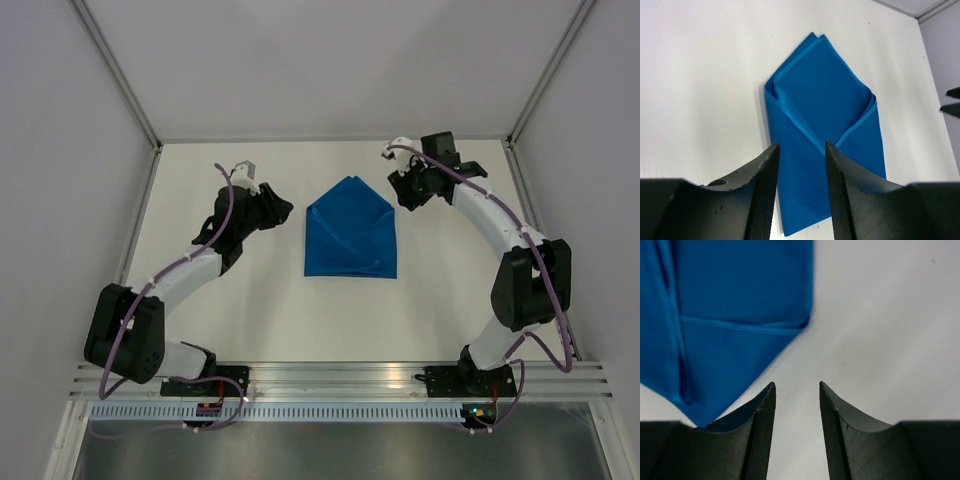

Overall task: Fold the napkin, place the utensils inside, and roll it up
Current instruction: Roll the napkin with the utensil

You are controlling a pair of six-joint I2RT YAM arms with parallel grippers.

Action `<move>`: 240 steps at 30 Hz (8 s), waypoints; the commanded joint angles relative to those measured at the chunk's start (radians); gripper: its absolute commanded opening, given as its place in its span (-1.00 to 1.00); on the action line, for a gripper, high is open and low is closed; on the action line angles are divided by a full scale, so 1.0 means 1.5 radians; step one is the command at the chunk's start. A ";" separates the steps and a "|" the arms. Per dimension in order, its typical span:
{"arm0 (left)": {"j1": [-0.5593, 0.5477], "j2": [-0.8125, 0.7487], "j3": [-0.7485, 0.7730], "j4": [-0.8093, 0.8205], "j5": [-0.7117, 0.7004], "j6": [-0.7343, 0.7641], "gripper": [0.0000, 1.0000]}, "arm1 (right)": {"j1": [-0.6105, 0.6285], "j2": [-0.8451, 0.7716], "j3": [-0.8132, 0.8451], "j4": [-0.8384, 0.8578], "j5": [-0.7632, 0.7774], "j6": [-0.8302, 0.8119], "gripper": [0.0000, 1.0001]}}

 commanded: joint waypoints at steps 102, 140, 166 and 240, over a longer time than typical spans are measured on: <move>-0.162 -0.440 -0.275 0.077 -0.142 0.250 -0.41 | 0.273 0.171 -0.168 -0.047 -0.126 -0.289 -0.75; -0.410 0.073 -0.140 0.278 -0.048 0.733 0.00 | 0.198 0.385 0.060 -0.316 -0.217 -0.367 -0.88; -0.460 0.233 -0.054 0.209 -0.087 0.846 0.08 | 0.185 0.446 0.126 -0.366 -0.232 -0.377 -0.90; -0.244 0.422 0.298 -0.357 0.495 0.507 -0.95 | -0.035 -0.078 -0.218 -0.030 -0.358 -0.233 0.14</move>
